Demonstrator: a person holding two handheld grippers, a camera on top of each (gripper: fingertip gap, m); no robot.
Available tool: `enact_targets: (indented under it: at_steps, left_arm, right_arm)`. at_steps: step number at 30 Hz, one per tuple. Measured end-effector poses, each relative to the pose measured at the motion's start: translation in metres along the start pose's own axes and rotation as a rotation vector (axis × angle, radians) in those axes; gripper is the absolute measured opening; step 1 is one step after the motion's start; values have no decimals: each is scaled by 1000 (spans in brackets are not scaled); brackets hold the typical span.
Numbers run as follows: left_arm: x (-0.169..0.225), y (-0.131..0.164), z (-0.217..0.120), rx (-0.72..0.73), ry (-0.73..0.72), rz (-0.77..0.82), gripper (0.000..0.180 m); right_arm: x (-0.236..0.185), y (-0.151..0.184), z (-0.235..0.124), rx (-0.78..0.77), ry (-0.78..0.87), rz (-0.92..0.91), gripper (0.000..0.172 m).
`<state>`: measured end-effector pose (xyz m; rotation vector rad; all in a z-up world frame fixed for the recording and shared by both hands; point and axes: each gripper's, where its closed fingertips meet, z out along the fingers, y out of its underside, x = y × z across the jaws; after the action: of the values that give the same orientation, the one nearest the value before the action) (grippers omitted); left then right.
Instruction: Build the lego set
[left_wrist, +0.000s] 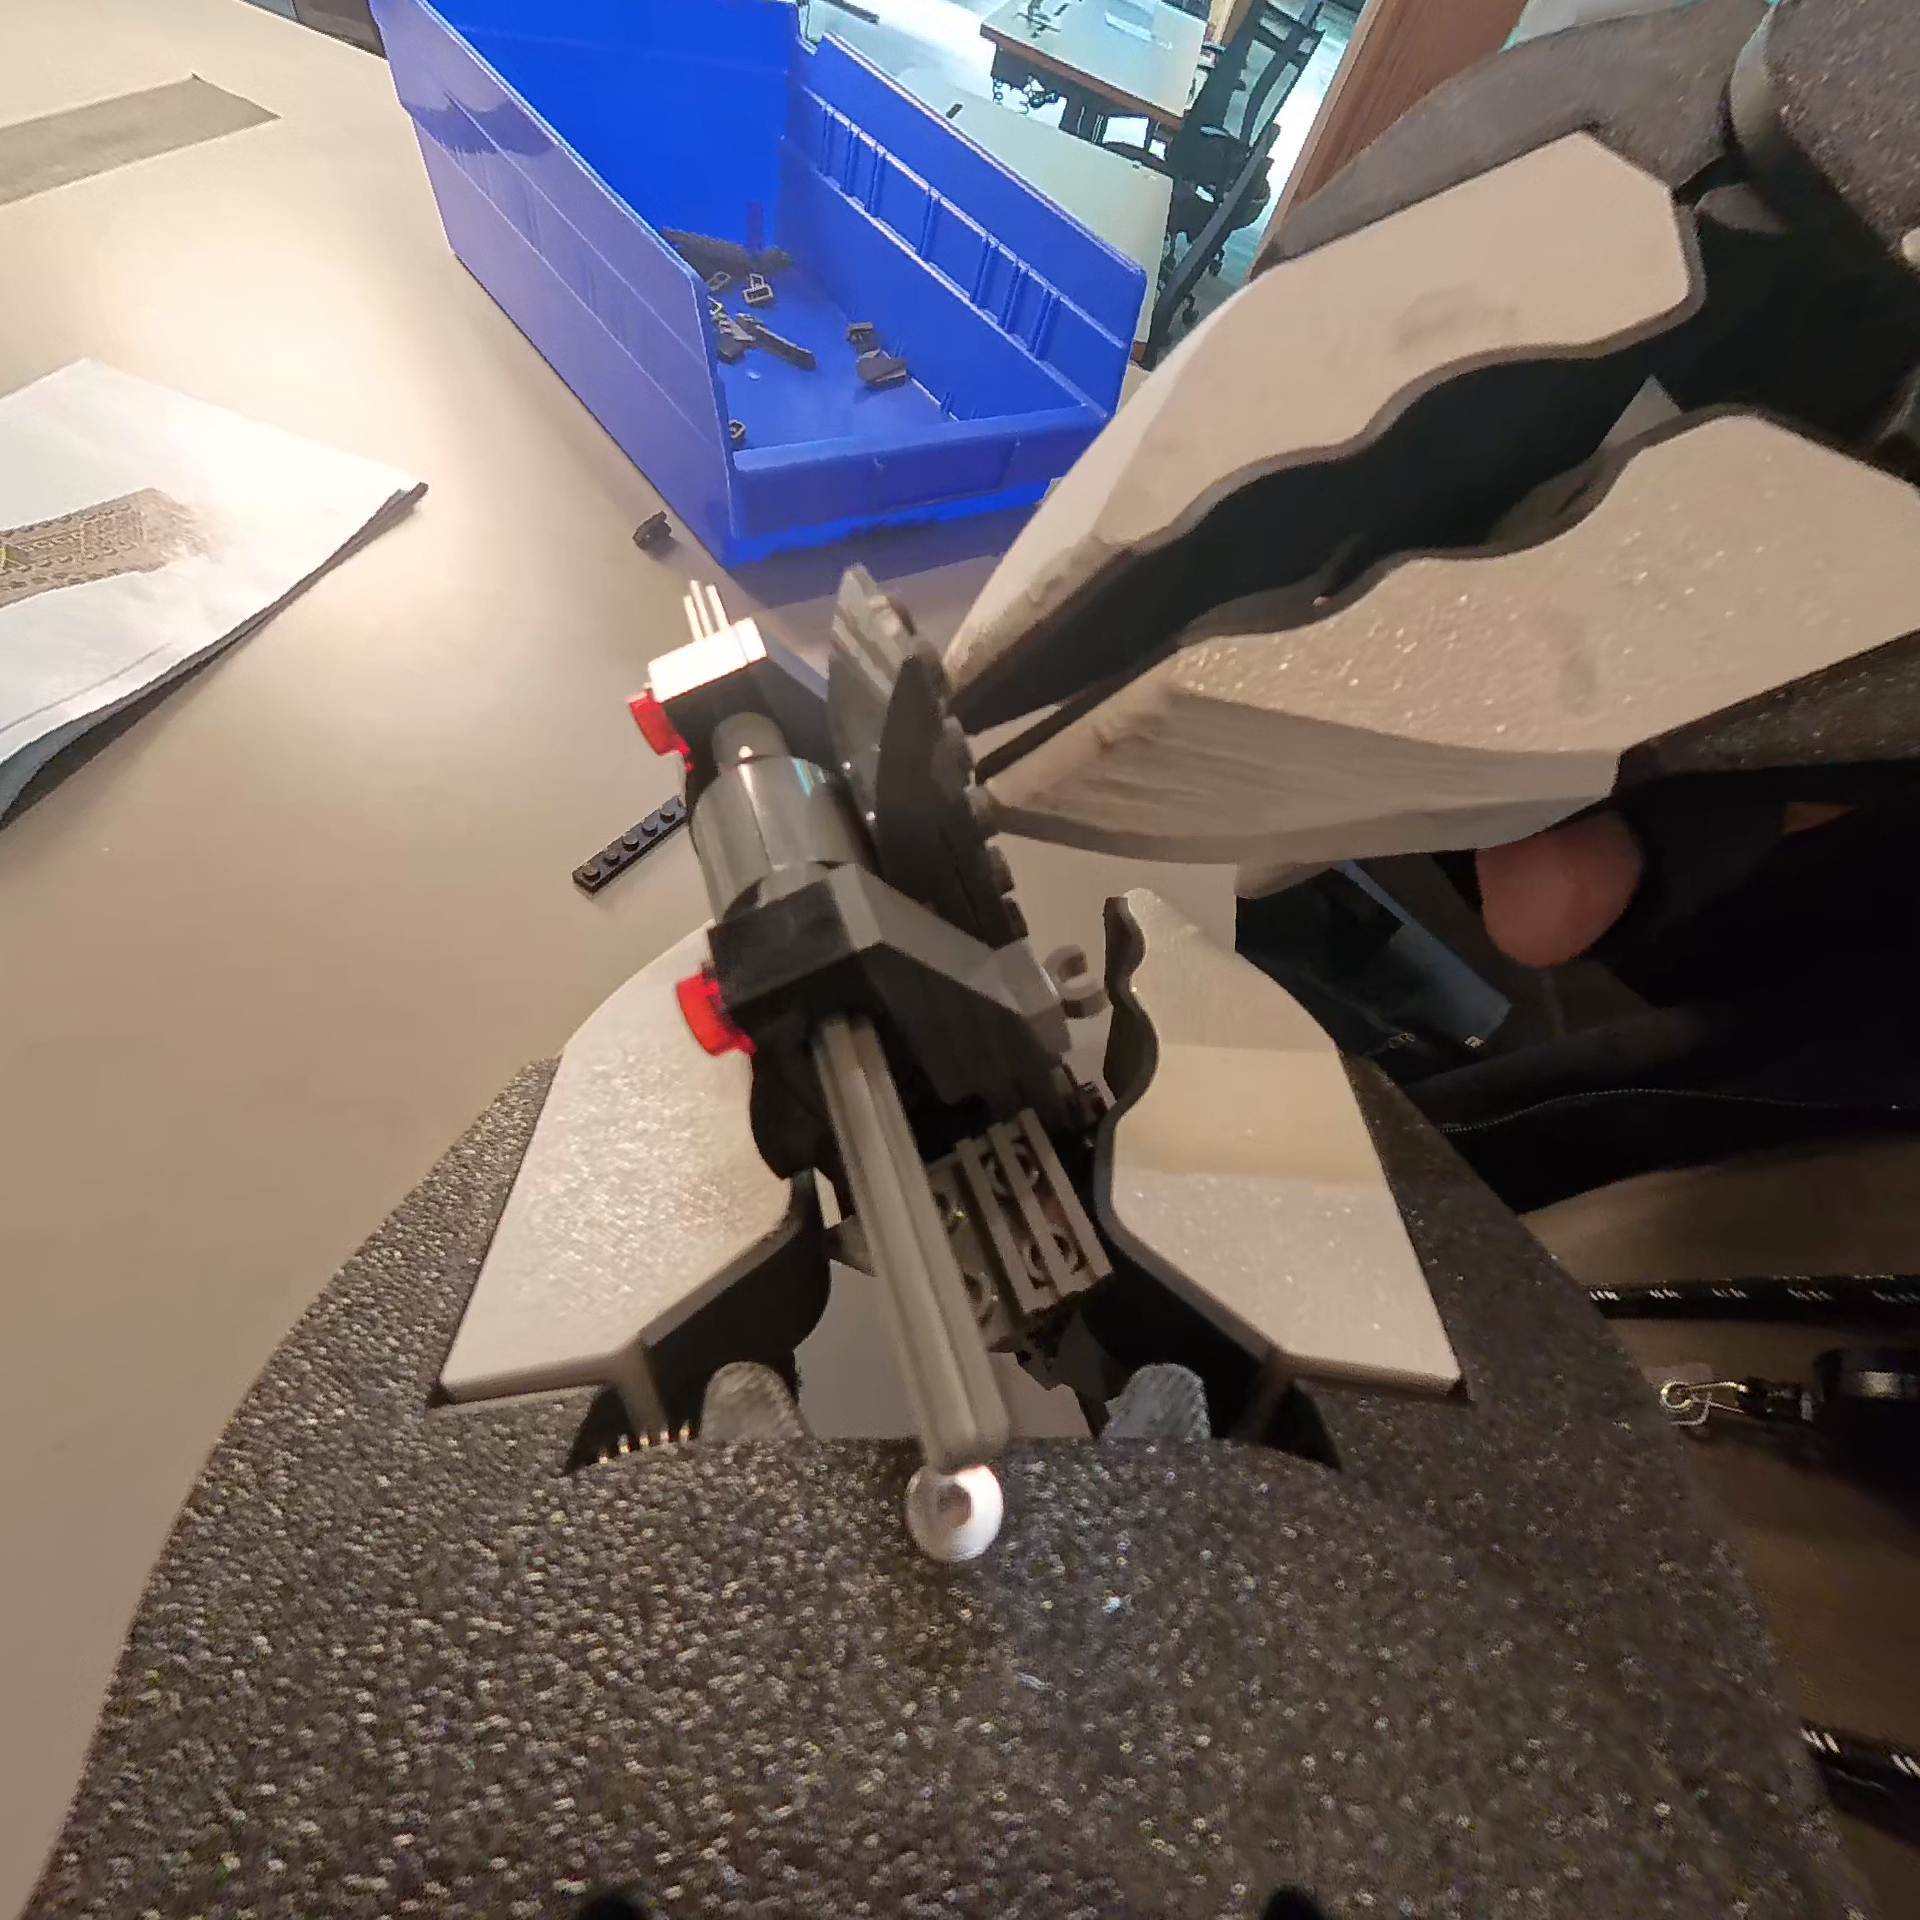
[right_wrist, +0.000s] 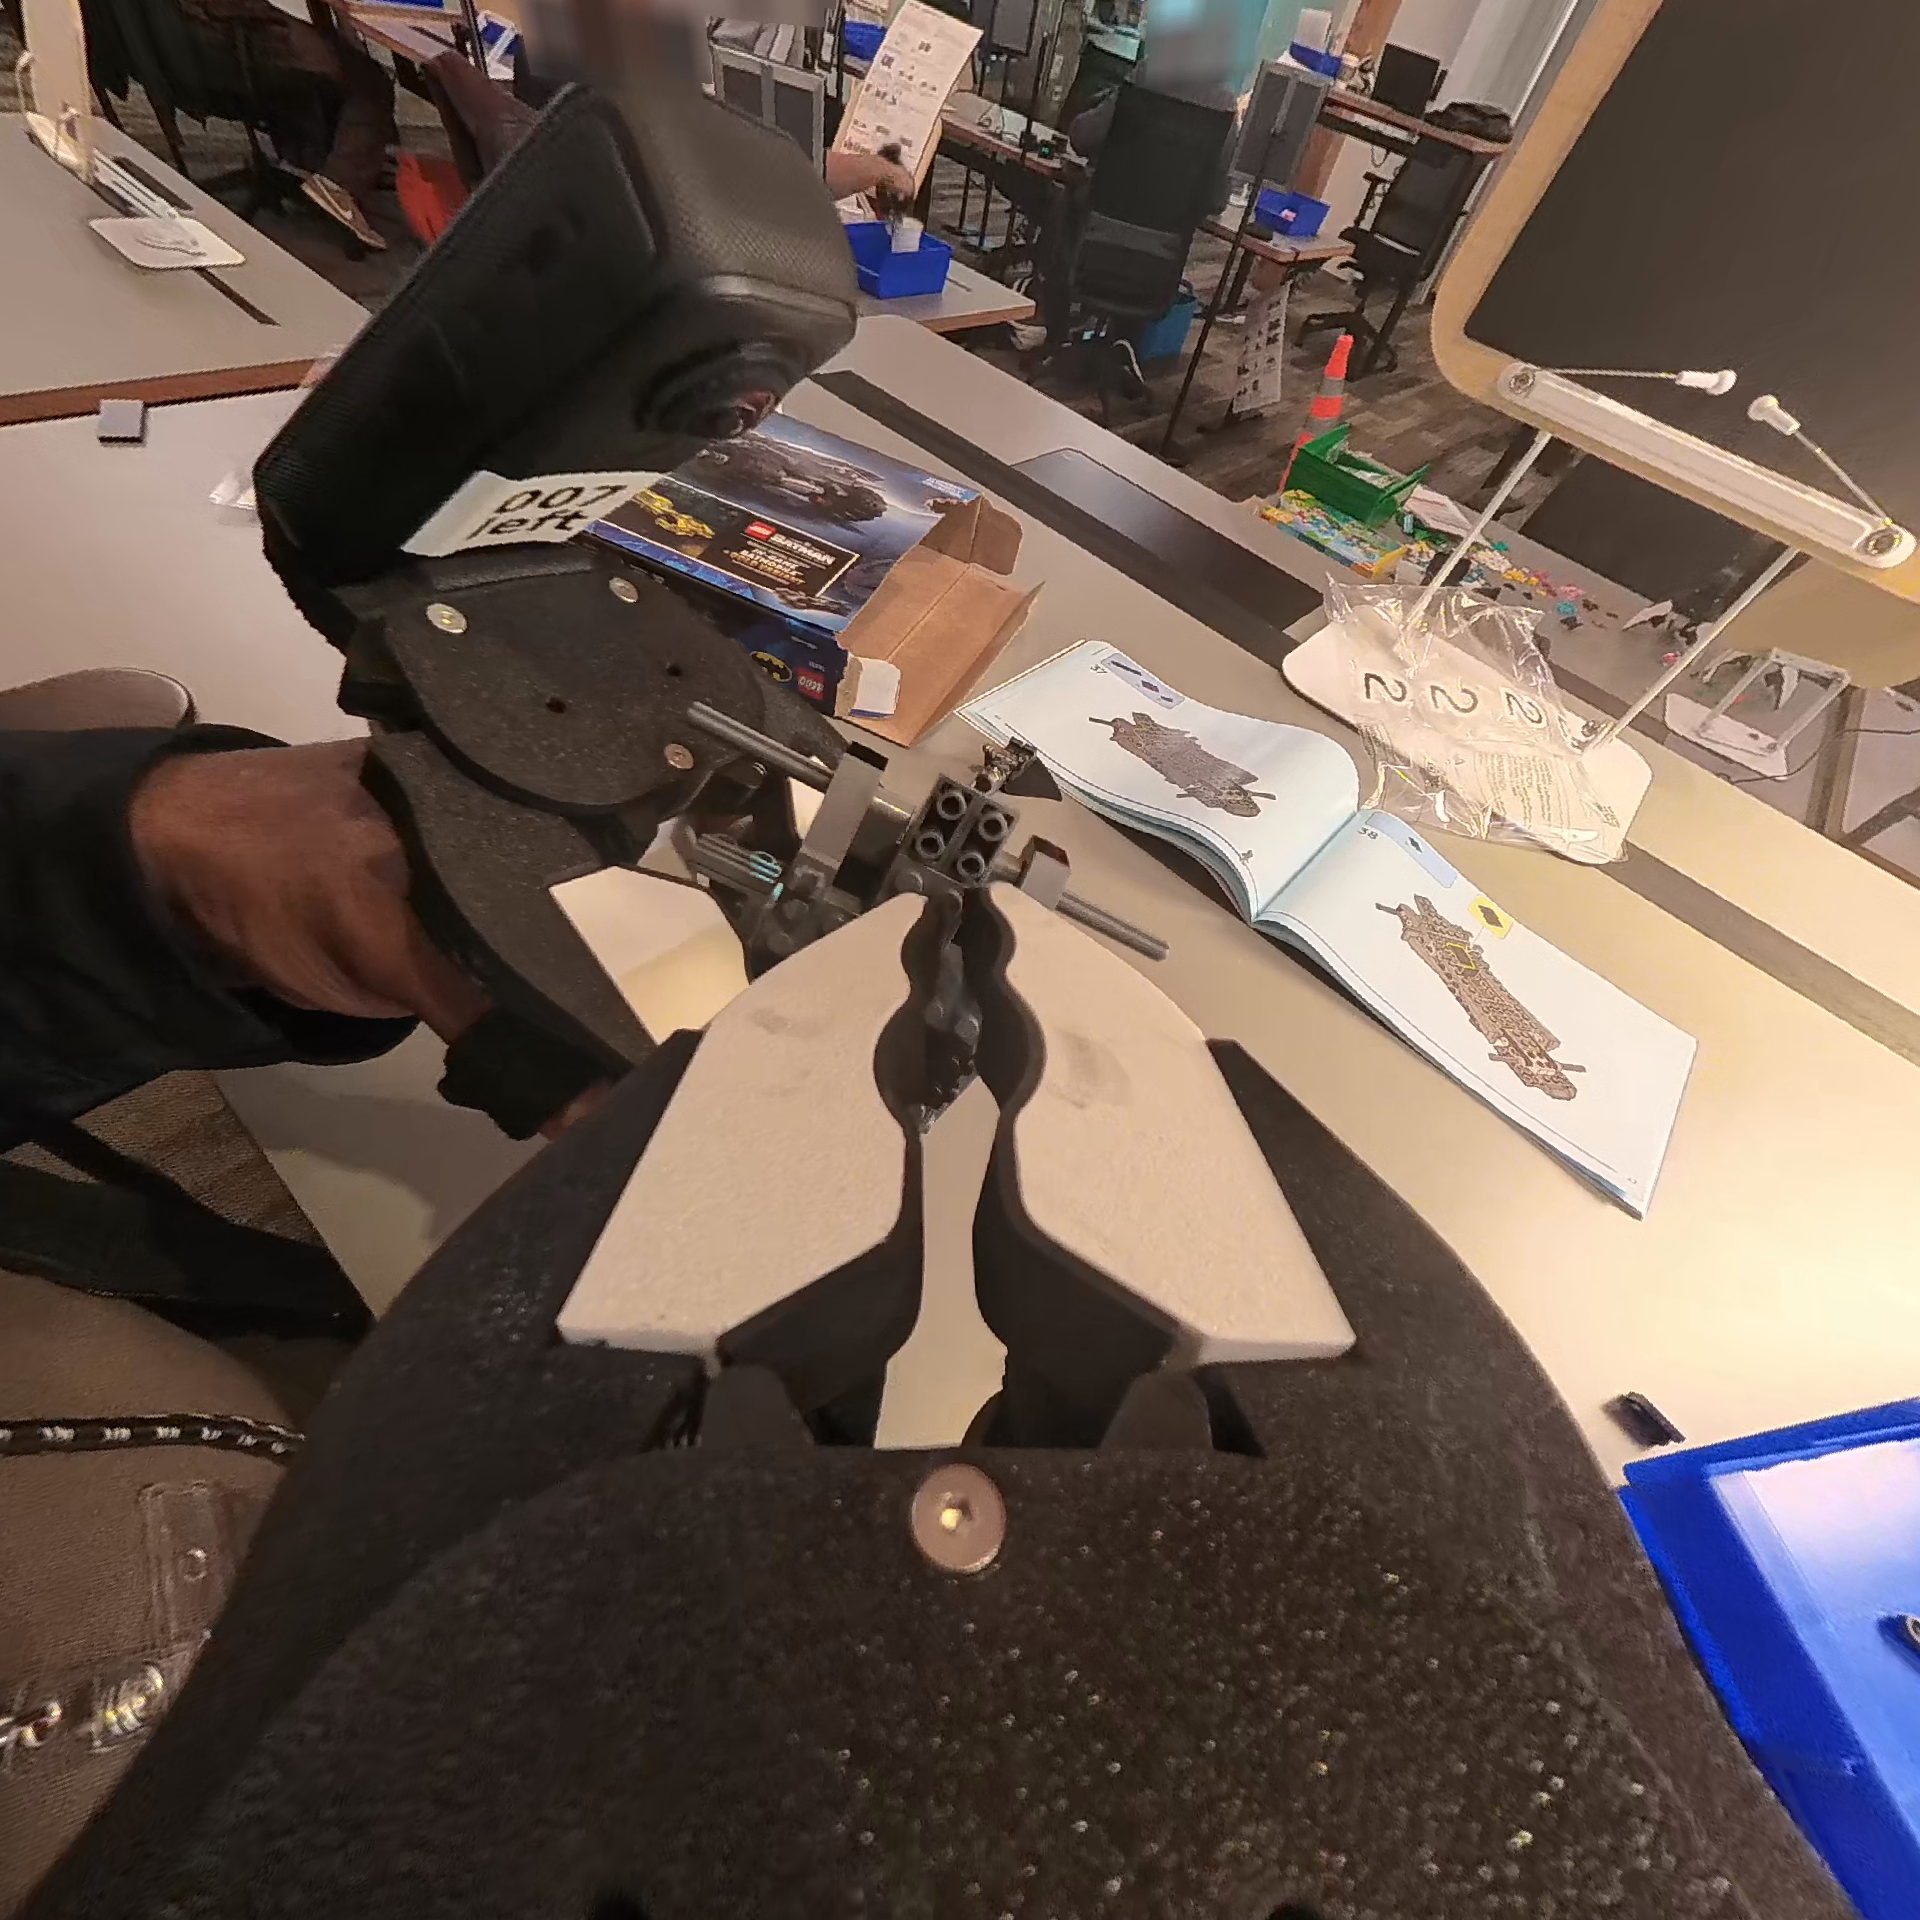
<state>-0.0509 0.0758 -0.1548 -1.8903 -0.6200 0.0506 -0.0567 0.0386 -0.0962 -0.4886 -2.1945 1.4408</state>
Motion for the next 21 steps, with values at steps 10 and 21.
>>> enact_targets:
  at_steps: [10, 21]
  left_arm:
    - [5, 6, -1, -24, 8, 33, 55]
    - [6, 8, -8, -67, -40, 147, 55]
  right_arm:
    - [-6, 2, -1, -11, -17, -3, 3]
    - [-12, -1, -6, 5, -23, 8, 3]
